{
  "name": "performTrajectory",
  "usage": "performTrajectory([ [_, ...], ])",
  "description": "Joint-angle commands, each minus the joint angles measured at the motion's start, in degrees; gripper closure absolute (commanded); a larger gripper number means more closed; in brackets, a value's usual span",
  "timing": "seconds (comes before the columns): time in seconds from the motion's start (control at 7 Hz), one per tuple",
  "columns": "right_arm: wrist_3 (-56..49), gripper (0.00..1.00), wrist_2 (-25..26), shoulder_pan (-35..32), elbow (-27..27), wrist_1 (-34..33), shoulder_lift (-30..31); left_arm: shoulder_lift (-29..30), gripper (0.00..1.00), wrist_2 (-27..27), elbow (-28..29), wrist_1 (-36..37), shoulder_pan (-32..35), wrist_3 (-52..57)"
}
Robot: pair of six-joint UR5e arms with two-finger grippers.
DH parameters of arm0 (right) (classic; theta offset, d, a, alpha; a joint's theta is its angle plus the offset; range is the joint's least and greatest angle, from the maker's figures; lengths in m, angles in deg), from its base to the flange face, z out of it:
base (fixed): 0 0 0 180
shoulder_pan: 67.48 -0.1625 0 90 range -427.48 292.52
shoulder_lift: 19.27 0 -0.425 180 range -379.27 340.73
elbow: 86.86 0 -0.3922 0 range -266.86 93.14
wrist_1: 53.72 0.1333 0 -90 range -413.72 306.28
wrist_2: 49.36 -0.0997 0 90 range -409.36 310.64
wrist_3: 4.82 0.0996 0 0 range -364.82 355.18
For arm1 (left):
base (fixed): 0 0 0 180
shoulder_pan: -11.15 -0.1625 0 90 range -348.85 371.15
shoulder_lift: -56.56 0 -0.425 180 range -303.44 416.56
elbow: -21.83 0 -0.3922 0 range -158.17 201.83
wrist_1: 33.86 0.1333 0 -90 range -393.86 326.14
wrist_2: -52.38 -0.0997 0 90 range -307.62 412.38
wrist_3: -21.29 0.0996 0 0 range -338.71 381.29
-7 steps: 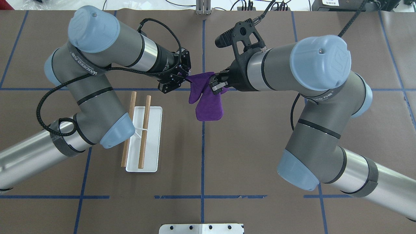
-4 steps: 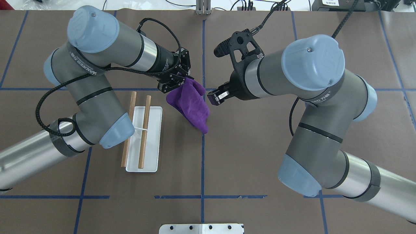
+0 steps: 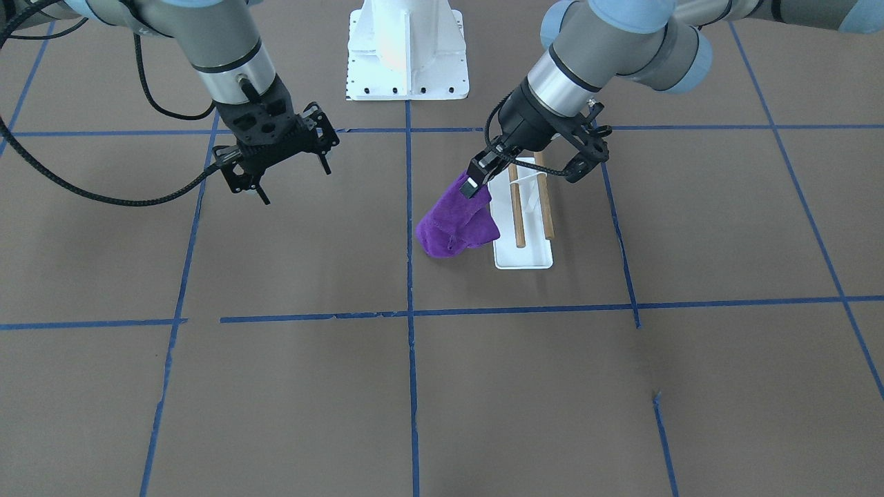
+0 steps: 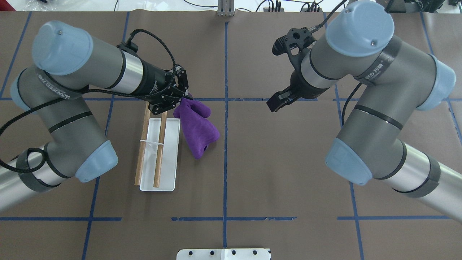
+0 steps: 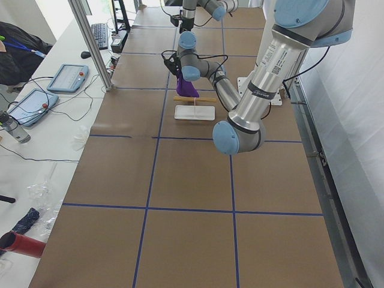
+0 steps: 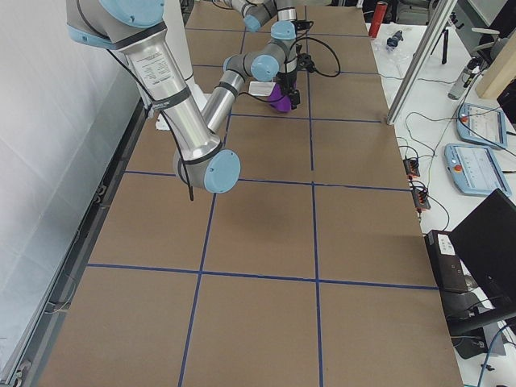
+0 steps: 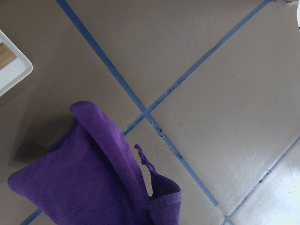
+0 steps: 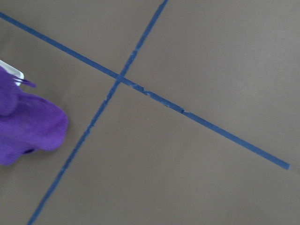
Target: Hang towel on rack
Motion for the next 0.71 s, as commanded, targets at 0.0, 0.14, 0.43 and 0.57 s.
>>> performTrajectory([
  [0.0,-14.20,0.00,-0.30,-6.01,-3.85,-1.61,4.28,-5.28,1.00,-0.07,-2.64,0.12,0.62,5.45],
  [0.14,-21.67,0.00,-0.64,-9.61,-6.22,-1.35,6.39,-9.14,1.00,-0.15,-3.34,0.12,0.71,10.35],
  [0.43,-38.81,0.00,-5.55,-17.69,-8.17,-1.34,11.83,-14.61,1.00,-0.24,-3.26,0.04,3.86,19.14],
  [0.57,-44.10,0.00,-5.92,-20.78,-9.14,-1.34,13.42,-16.55,1.00,-0.42,-3.26,0.04,5.00,22.58],
])
